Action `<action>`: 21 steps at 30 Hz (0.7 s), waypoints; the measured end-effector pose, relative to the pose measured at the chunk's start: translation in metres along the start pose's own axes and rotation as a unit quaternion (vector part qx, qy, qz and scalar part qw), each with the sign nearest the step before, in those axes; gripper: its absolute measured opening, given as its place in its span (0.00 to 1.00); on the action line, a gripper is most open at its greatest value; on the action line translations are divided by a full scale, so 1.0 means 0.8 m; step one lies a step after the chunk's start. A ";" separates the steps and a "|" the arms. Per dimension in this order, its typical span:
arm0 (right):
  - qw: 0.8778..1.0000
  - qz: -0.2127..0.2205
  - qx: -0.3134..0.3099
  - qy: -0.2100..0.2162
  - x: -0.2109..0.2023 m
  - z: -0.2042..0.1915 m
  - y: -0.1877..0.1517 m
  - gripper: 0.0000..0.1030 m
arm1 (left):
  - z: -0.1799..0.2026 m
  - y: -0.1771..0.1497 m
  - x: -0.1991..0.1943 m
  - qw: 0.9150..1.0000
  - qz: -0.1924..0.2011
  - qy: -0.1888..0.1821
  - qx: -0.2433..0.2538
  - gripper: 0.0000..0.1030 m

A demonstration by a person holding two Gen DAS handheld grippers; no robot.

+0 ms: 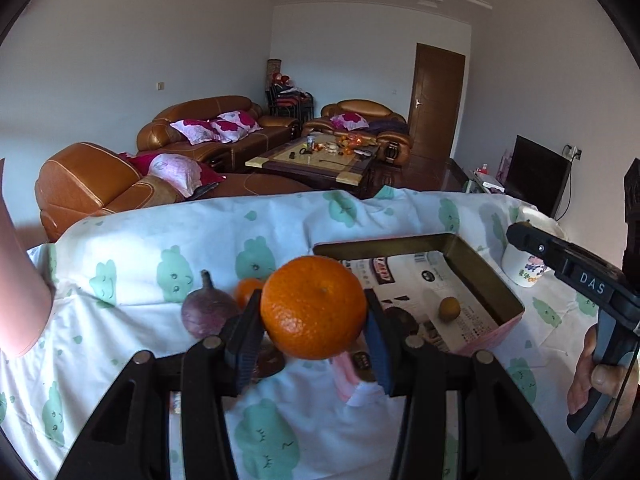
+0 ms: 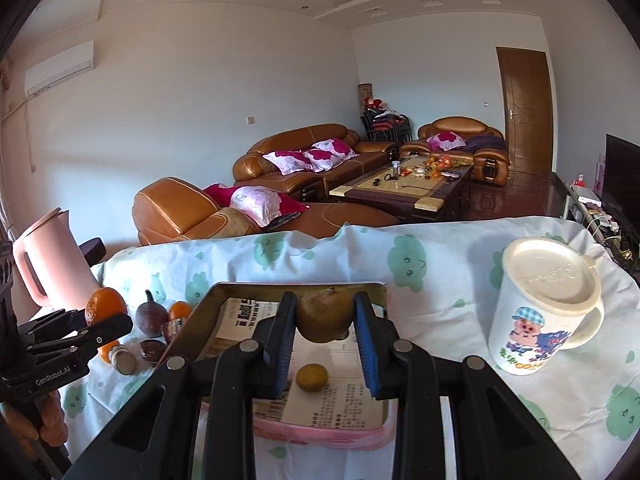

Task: Organize fruits
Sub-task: 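Grasp the large orange with the left gripper while the right gripper grasps a yellow fruit, then place the orange and yellow fruit into the pink tin box with both grippers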

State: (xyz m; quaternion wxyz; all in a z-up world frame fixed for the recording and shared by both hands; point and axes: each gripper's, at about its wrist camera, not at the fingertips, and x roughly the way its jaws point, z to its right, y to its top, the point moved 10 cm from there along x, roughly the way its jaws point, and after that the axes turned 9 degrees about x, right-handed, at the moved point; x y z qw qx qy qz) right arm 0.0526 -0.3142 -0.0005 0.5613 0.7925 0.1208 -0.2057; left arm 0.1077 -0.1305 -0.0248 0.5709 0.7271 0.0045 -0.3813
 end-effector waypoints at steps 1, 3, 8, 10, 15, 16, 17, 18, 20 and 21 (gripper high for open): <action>1.000 0.001 0.006 -0.002 0.001 0.007 0.002 0.30 | 0.010 0.004 0.006 1.000 -0.002 -0.005 0.003 0.47; 1.000 -0.003 0.023 -0.002 0.007 0.020 0.002 0.30 | 0.028 0.010 0.022 1.000 -0.011 -0.020 0.002 0.47; 0.999 -0.044 0.025 0.001 0.039 0.017 -0.021 0.30 | 0.074 0.014 0.053 0.999 -0.027 -0.036 0.024 0.47; 0.998 -0.051 0.020 0.002 0.045 0.013 -0.026 0.30 | 0.083 0.016 0.064 0.998 -0.031 -0.032 0.032 0.47; 0.998 -0.066 0.016 0.003 0.056 0.011 -0.036 0.30 | 0.082 0.017 0.088 0.998 -0.054 -0.022 0.019 0.47; 0.997 -0.071 0.019 0.004 0.059 0.011 -0.038 0.30 | 0.080 0.015 0.093 0.998 -0.062 -0.021 0.016 0.47; 0.997 -0.076 0.022 0.006 0.063 0.011 -0.040 0.30 | 0.080 0.013 0.098 0.997 -0.069 -0.019 0.015 0.47; 0.996 -0.079 0.026 0.009 0.064 0.012 -0.042 0.30 | 0.079 0.010 0.101 0.997 -0.074 -0.016 0.015 0.47; 0.996 -0.084 0.030 0.012 0.067 0.013 -0.045 0.30 | 0.079 0.005 0.108 0.996 -0.083 -0.012 0.018 0.47; 0.996 -0.086 0.030 0.012 0.068 0.012 -0.046 0.30 | 0.080 0.001 0.110 0.996 -0.087 -0.011 0.019 0.47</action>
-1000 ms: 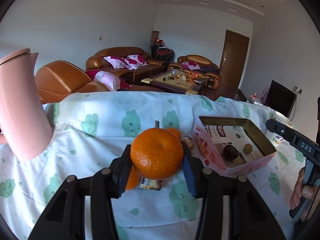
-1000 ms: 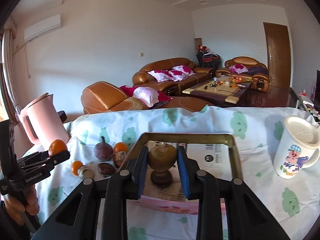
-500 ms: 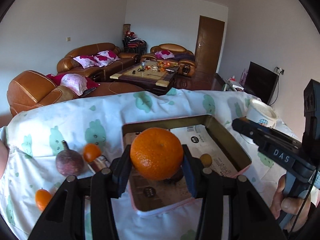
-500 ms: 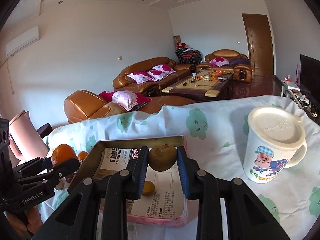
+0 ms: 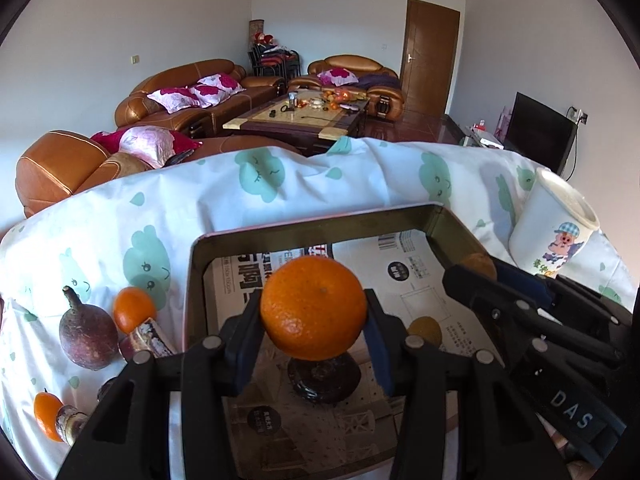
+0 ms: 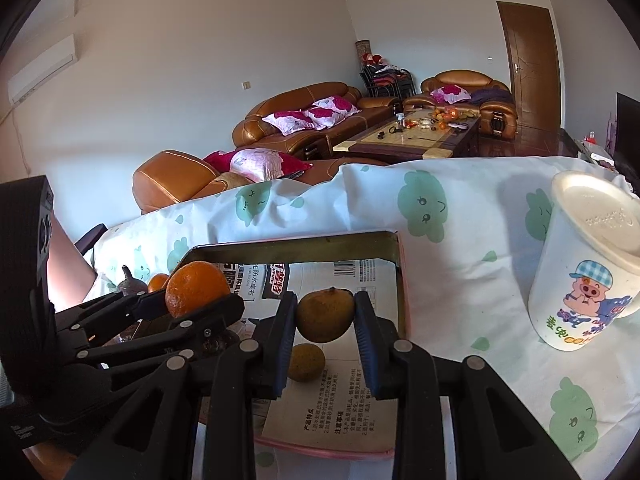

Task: Organize fruits
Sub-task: 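Place the orange and yellow fruit into the pink tin box with both grippers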

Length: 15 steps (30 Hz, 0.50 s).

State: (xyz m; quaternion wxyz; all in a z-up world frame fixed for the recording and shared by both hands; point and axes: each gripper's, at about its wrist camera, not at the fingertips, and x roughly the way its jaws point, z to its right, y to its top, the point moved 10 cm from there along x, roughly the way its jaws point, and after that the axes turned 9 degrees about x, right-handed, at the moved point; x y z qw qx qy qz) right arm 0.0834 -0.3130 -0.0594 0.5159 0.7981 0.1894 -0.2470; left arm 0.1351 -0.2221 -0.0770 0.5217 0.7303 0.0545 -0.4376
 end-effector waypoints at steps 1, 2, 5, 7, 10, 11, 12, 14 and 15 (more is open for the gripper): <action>1.000 -0.002 0.000 -0.001 0.002 0.000 -0.001 0.30 | 0.000 -0.002 0.003 1.000 -0.004 0.002 0.000 0.47; 1.000 -0.003 0.000 0.000 0.003 0.000 -0.002 0.30 | -0.001 -0.003 0.005 1.000 -0.008 0.004 -0.002 0.47; 1.000 -0.010 0.005 0.005 0.007 -0.001 -0.006 0.30 | -0.004 -0.009 0.009 1.000 -0.017 0.009 -0.006 0.47; 1.000 -0.013 0.009 0.011 0.008 -0.002 -0.007 0.30 | -0.005 -0.009 0.009 1.000 -0.017 0.015 -0.006 0.47; 0.999 -0.023 0.014 0.018 0.011 -0.003 -0.010 0.30 | -0.006 -0.010 0.009 1.000 -0.016 0.025 -0.002 0.48; 0.999 -0.026 0.015 0.021 0.012 -0.004 -0.011 0.31 | -0.007 -0.011 0.008 0.999 -0.015 0.031 0.001 0.48; 0.999 -0.025 0.015 0.022 0.012 -0.005 -0.011 0.33 | -0.007 -0.011 0.007 0.999 -0.015 0.038 0.004 0.48; 0.999 -0.022 0.018 0.023 0.009 -0.005 -0.009 0.36 | -0.009 -0.010 0.003 0.999 -0.011 0.046 0.006 0.55; 0.999 -0.020 0.021 0.028 0.007 -0.005 -0.008 0.40 | -0.009 -0.009 -0.001 0.999 -0.006 0.048 0.004 0.65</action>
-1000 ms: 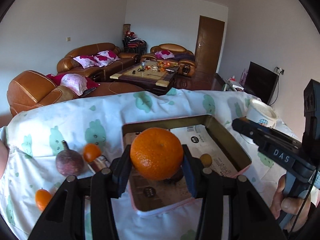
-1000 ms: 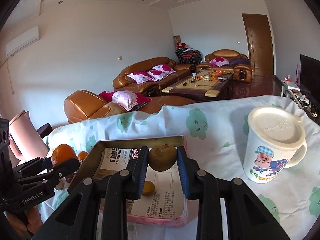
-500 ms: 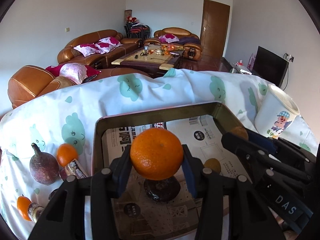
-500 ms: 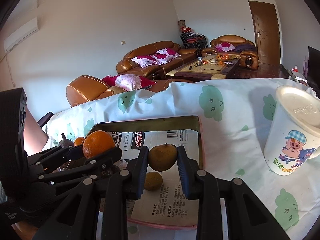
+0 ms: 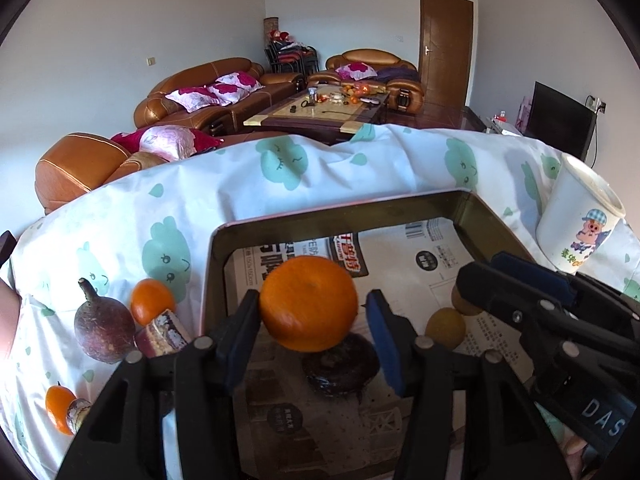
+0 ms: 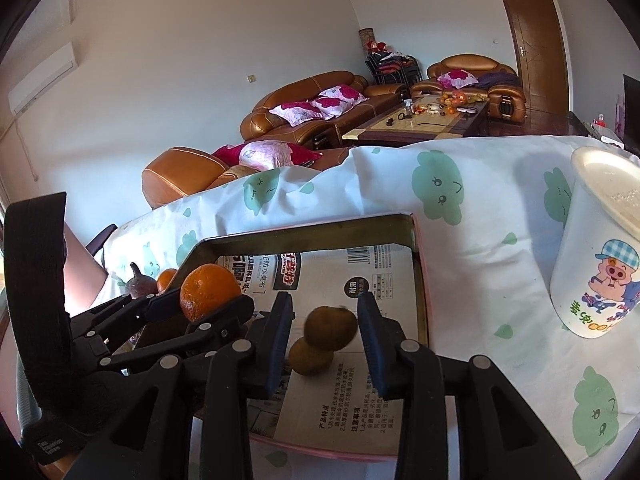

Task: Organize fruits
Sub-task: 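Place the orange and yellow fruit into the pink tin box with both grippers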

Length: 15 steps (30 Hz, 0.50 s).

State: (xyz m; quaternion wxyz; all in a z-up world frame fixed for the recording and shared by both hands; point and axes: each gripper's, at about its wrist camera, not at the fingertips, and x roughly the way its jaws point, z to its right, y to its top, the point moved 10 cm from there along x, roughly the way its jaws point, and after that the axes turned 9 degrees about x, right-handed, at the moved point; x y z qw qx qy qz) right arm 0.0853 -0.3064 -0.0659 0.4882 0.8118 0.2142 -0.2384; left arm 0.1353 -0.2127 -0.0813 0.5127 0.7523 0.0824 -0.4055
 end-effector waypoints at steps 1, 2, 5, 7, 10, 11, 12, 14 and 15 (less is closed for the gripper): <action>1.000 0.004 0.005 0.004 -0.003 0.000 0.002 0.43 | -0.001 0.002 -0.006 1.000 0.009 0.003 -0.004 0.74; 1.000 0.013 0.010 0.008 -0.008 0.000 0.005 0.49 | -0.003 0.004 -0.014 1.000 0.020 0.008 -0.007 0.77; 0.998 0.056 0.015 0.011 -0.028 0.000 0.018 0.71 | -0.003 0.014 -0.041 0.998 0.056 0.025 -0.002 0.93; 0.996 0.086 0.010 0.005 -0.041 0.000 0.026 0.74 | -0.006 0.019 -0.057 0.996 0.076 0.042 0.000 1.00; 0.994 0.112 0.004 -0.013 -0.051 0.003 0.034 0.74 | -0.015 0.019 -0.069 0.995 0.081 0.060 0.000 1.00; 0.993 0.116 0.005 -0.019 -0.053 0.006 0.036 0.74 | -0.018 0.016 -0.071 0.995 0.079 0.061 -0.003 1.00; 0.993 0.118 0.006 -0.022 -0.053 0.008 0.036 0.74 | -0.021 0.013 -0.071 0.995 0.077 0.062 -0.008 1.00; 0.993 0.116 0.007 -0.027 -0.052 0.010 0.036 0.74 | -0.028 0.005 -0.071 0.995 0.071 0.065 -0.014 1.00; 0.993 0.117 0.006 -0.028 -0.052 0.010 0.035 0.74 | -0.029 0.002 -0.070 0.995 0.068 0.070 -0.015 1.00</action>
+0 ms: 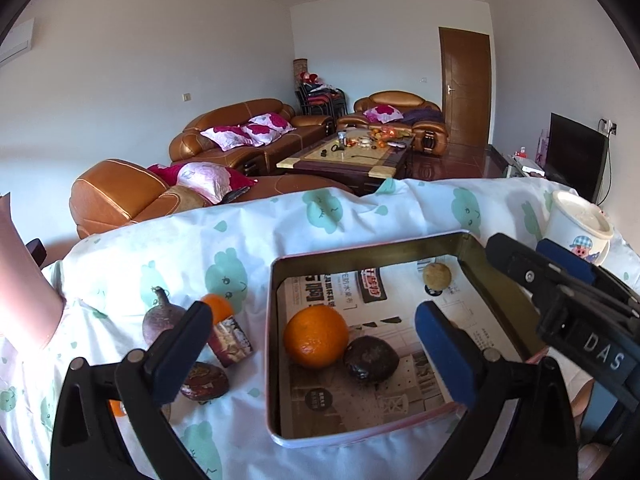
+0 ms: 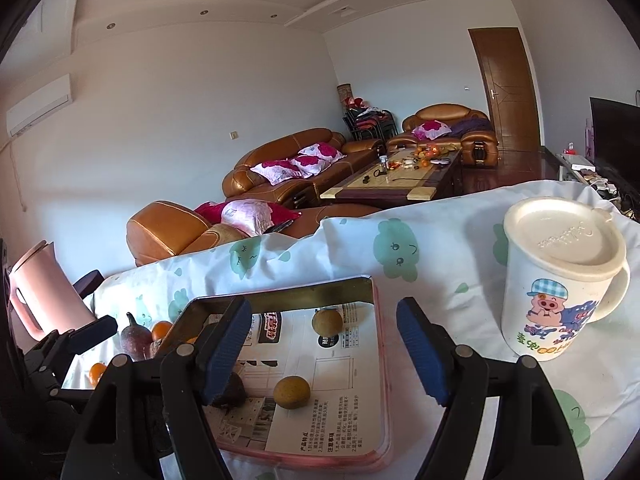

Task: Organize fruits
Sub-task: 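Place the orange and yellow fruit into the pink tin box with both grippers, then move the right gripper toward the cut sugarcane piece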

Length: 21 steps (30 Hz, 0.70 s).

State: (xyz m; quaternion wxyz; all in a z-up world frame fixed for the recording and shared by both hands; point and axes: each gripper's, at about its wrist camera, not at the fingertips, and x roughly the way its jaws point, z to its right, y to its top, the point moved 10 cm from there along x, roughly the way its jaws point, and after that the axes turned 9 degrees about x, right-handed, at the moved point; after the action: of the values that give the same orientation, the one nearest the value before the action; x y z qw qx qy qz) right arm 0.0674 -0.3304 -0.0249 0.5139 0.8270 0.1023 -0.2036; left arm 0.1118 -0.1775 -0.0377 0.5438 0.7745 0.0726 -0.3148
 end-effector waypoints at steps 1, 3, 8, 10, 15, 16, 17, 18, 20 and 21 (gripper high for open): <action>1.000 0.002 -0.003 -0.001 0.000 -0.001 0.000 0.74 | -0.003 -0.005 -0.001 1.000 -0.001 0.006 0.000 1.00; 1.000 0.013 -0.015 -0.005 -0.004 -0.003 0.000 0.74 | -0.010 -0.015 -0.005 1.000 -0.002 0.020 0.000 1.00; 0.998 0.043 -0.043 -0.017 -0.017 -0.010 0.000 0.74 | -0.028 -0.033 -0.012 0.999 -0.002 0.044 -0.006 1.00; 0.997 0.057 -0.050 -0.023 -0.024 -0.012 0.001 0.74 | -0.035 -0.037 -0.015 0.999 0.002 0.053 -0.007 1.00; 0.996 0.069 -0.054 -0.033 -0.034 -0.012 0.001 0.74 | -0.046 -0.048 -0.020 0.998 -0.001 0.061 -0.003 1.00; 0.996 0.070 -0.053 -0.035 -0.035 -0.012 0.001 0.74 | -0.047 -0.050 -0.021 0.998 -0.001 0.059 -0.005 1.00; 0.996 0.070 -0.052 -0.037 -0.037 -0.011 0.001 0.74 | -0.050 -0.052 -0.023 0.998 0.000 0.057 -0.008 1.00; 0.995 0.070 -0.051 -0.038 -0.039 -0.011 0.000 0.74 | -0.052 -0.054 -0.025 0.998 0.001 0.056 -0.009 1.00; 0.995 0.072 -0.052 -0.042 -0.042 -0.012 -0.002 0.74 | -0.055 -0.057 -0.025 0.999 -0.001 0.054 -0.006 1.00; 0.995 0.074 -0.053 -0.045 -0.045 -0.013 -0.003 0.74 | -0.056 -0.058 -0.026 0.999 -0.002 0.052 -0.004 1.00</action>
State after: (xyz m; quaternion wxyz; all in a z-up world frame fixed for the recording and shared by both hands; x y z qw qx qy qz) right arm 0.0368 -0.3190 -0.0067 0.5749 0.7939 0.0286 -0.1959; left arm 0.0925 -0.1146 -0.0537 0.5420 0.7872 0.1036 -0.2753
